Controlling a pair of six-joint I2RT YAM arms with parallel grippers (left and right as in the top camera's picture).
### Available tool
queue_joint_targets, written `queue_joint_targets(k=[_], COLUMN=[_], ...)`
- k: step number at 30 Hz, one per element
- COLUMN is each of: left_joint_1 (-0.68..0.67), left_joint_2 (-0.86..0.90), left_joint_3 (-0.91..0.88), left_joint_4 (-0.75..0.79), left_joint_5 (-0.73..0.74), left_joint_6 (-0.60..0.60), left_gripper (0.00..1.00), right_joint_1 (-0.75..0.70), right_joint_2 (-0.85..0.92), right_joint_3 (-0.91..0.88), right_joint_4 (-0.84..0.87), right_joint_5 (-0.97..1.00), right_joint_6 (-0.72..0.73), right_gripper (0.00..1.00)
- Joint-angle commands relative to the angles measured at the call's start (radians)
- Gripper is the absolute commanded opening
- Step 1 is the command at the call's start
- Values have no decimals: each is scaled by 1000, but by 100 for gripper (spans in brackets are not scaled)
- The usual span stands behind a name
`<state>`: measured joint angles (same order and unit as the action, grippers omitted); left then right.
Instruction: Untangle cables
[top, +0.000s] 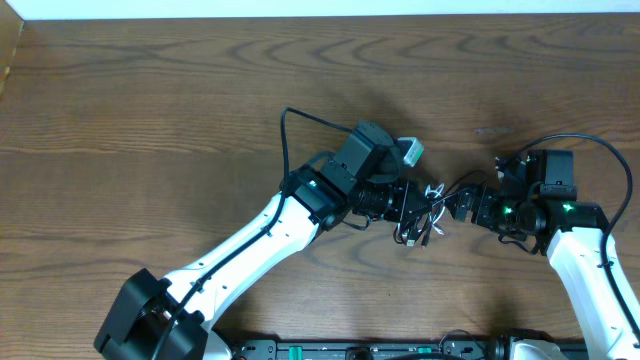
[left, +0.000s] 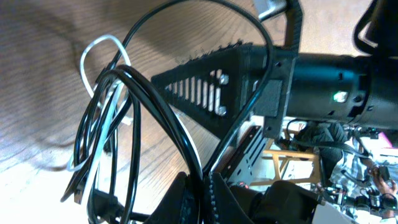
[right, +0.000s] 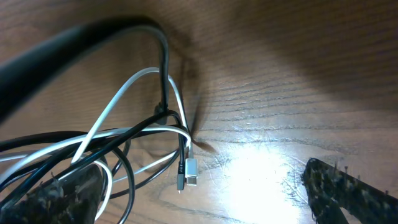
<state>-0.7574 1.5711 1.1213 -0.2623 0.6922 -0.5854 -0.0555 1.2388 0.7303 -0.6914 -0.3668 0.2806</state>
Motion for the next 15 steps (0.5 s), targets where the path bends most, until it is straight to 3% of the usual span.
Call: queue_joint_targets(k=[1, 15], left_joint_1=[0, 0], left_joint_2=[6, 6], left_joint_3=[1, 1], left_joint_4=[-13, -26], left_joint_5=[-9, -9], left_joint_6=[35, 36], left_gripper=[8, 8], right_joint_1=[5, 5], right_joint_2=[3, 3], right_joint_3=[14, 14], right_joint_4=[0, 0], right_joint_5=[-2, -2], right_joint_6=[-8, -8], right_gripper=[99, 99])
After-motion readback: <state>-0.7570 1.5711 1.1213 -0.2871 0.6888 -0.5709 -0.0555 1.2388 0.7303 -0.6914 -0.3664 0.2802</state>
